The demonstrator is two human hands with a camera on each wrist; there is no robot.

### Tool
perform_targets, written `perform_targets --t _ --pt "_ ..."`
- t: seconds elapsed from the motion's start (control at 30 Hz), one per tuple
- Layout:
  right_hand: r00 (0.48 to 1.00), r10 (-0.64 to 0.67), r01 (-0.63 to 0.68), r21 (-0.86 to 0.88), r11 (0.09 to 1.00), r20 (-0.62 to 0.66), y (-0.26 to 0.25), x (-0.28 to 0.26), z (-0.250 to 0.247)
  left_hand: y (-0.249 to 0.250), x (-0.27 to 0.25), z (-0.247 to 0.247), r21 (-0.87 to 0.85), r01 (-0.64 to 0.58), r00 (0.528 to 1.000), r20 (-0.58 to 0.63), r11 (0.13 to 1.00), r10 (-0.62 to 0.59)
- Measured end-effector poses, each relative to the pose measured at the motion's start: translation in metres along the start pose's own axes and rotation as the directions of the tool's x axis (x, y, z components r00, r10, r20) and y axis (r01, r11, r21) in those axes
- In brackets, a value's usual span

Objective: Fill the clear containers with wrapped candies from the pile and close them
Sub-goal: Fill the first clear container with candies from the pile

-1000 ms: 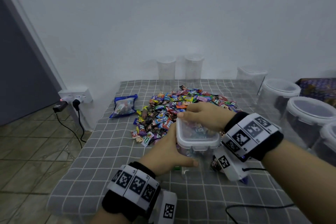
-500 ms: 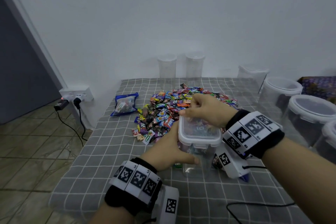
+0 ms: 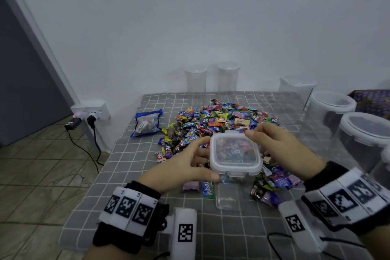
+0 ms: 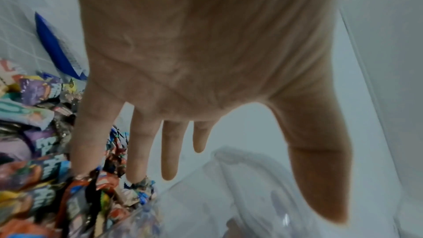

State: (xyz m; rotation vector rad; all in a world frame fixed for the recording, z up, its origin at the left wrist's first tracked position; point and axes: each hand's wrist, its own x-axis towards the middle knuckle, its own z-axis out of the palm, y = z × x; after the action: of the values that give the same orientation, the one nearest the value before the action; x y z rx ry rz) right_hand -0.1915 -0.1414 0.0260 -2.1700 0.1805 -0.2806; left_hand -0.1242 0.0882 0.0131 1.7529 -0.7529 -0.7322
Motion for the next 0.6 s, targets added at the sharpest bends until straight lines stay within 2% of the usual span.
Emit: perform_targets --t 0.1,0.23,0.4,0.6 --pt "0.998 0.058 -0.058 -0.011 0.998 0.039 0.000 -0.009 0.002 0.007 0.003 0.001 0.011 0.047 0.995 -0.085 0.999 -0.046" --pt "0.993 0.108 -0.115 0.246 0.962 0.039 -0.002 -0.013 0.013 0.006 0.014 0.010 -0.006 0.128 0.967 -0.221 0.992 -0.127" --pt "0.986 0.162 -0.158 0.436 0.886 0.027 -0.005 -0.015 0.019 0.005 0.019 0.010 -0.128 0.095 0.971 -0.205 0.987 -0.120" --pt "0.967 0.223 -0.251 0.573 0.780 0.120 -0.008 -0.018 0.024 -0.002 0.021 0.016 -0.244 0.061 0.964 -0.239 0.968 -0.121"
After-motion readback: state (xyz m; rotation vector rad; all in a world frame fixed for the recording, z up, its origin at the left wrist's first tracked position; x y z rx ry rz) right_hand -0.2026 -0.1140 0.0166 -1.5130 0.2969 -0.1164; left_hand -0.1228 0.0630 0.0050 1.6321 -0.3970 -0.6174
